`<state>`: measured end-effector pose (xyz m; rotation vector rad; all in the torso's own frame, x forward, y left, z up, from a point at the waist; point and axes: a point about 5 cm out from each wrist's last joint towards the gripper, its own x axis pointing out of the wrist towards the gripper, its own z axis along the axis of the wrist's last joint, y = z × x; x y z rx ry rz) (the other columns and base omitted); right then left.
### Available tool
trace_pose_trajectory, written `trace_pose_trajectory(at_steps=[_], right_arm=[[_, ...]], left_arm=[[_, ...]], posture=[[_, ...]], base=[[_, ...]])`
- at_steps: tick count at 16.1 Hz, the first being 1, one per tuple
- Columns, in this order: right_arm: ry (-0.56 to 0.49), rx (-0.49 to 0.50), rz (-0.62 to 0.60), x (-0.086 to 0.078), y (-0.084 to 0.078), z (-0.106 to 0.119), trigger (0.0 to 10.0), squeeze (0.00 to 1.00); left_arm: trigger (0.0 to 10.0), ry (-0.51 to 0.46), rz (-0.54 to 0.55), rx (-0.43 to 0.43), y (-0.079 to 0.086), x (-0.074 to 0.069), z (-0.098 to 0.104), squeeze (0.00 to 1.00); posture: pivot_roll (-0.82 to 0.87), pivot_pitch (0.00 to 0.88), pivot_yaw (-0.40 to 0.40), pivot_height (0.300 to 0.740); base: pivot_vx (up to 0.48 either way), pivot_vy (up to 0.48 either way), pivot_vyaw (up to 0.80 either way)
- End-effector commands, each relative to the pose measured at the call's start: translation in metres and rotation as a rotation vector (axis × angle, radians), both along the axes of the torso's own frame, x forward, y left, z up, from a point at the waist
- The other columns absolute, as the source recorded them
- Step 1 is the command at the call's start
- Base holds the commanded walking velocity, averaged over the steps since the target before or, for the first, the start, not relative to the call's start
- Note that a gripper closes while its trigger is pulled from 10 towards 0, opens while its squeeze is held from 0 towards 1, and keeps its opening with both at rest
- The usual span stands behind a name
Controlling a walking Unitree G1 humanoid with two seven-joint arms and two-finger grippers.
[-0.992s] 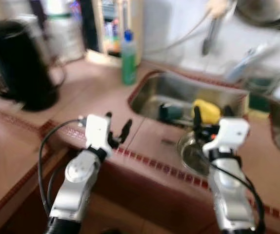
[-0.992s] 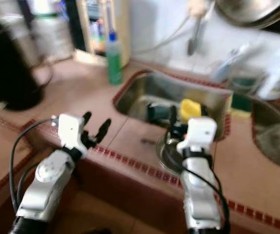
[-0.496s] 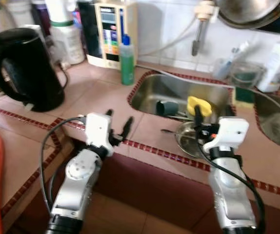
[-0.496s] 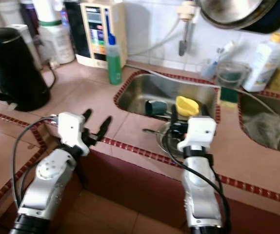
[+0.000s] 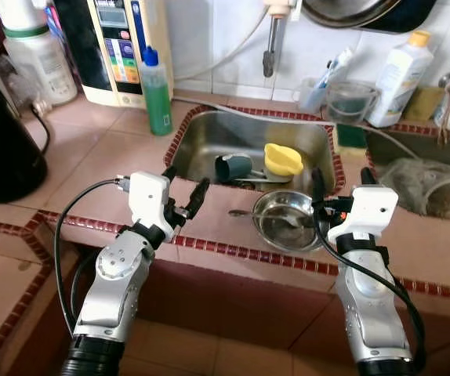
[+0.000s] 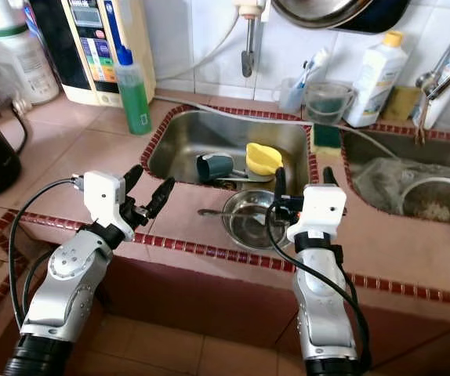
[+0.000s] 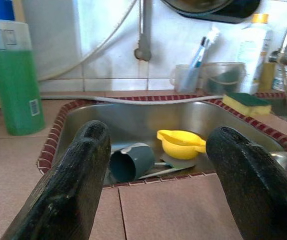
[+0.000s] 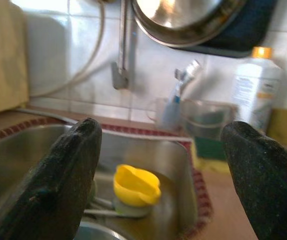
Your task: Kitchen organization
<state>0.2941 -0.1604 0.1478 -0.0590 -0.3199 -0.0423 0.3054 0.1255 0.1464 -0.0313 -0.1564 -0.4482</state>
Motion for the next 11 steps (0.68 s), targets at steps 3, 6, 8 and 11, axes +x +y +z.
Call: trace_pose_trajectory(at_steps=[3,6,8,11], right_arm=[[-0.010,-0.010,0.013,0.0021,0.0000,0.0026,10.0,0.00],[-0.012,-0.013,0.021,0.0026,0.0009,0.0027,10.0,0.00],[-0.014,-0.019,0.027,0.0032,0.0015,0.0029,10.0,0.00],[-0.022,-0.087,0.058,0.0005,0.0022,0.0013,10.0,0.00]], left_arm=[[10.0,0.001,0.001,-0.010,-0.0001,-0.0003,-0.0012,0.00],[10.0,0.002,0.001,-0.012,-0.0006,-0.0001,-0.0016,0.00],[10.0,0.006,0.003,-0.037,-0.0004,0.0005,-0.0014,0.00],[10.0,0.089,0.030,-0.067,0.0012,0.0038,-0.0057,0.00]], posture=[[-0.07,0.000,-0.016,0.740],[-0.07,0.000,-0.020,0.740],[-0.07,0.000,-0.022,0.740],[-0.07,0.000,-0.020,0.740]], base=[[0.000,-0.480,0.00],[0.000,-0.480,0.00],[0.000,0.000,0.00],[0.000,0.000,0.00]])
